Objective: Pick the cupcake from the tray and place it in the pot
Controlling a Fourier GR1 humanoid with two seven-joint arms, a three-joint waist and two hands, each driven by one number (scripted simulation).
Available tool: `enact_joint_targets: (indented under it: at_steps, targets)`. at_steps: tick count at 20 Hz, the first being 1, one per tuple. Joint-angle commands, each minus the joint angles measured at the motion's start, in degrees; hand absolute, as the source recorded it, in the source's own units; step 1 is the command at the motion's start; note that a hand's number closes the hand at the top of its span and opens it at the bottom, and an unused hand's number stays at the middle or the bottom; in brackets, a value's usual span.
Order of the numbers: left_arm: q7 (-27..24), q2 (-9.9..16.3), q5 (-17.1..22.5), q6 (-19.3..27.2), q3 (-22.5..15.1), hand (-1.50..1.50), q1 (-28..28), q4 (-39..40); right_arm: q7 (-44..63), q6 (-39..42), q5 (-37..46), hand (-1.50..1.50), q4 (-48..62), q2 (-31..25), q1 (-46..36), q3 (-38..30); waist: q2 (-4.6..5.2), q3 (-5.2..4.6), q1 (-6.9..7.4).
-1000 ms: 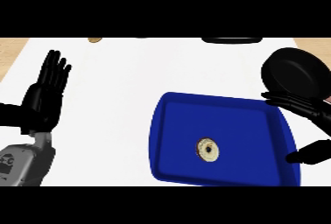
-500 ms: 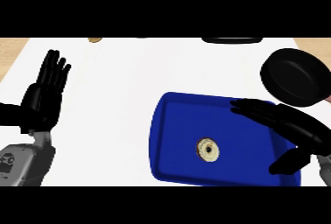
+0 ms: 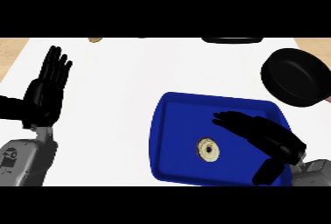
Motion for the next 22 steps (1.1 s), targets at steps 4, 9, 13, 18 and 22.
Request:
enact_joint_targets:
  at_steps: [4,9,13,18,22]
  targets:
    - [-0.1,-2.0,-2.3,-0.7,0.5,0.00,4.2,-3.6,2.0,0.6,5.8,-1.50,-2.0,7.7,0.9,0.9,-0.05,0.00,0.08]
    - [-1.5,-3.6,-3.6,-2.4,1.6,0.00,5.2,-3.8,-4.8,-0.1,9.8,-1.50,1.1,8.9,2.4,-1.3,-0.04,0.00,0.00]
    - [0.6,-2.2,-1.5,-5.0,4.3,0.00,2.1,-1.6,-1.0,-2.1,15.0,-1.50,5.8,13.0,0.1,-0.6,-0.01,0.00,0.08]
    - [-0.4,-3.8,-3.2,-4.6,4.5,0.00,3.2,-2.1,-1.2,-6.1,20.8,-1.50,7.5,15.4,3.9,1.0,0.00,0.01,0.01]
    - [-0.7,-4.8,-5.2,-3.9,3.6,0.00,5.2,-4.2,-5.0,-8.5,21.9,-1.50,17.0,18.4,0.2,-0.6,0.01,0.02,0.25]
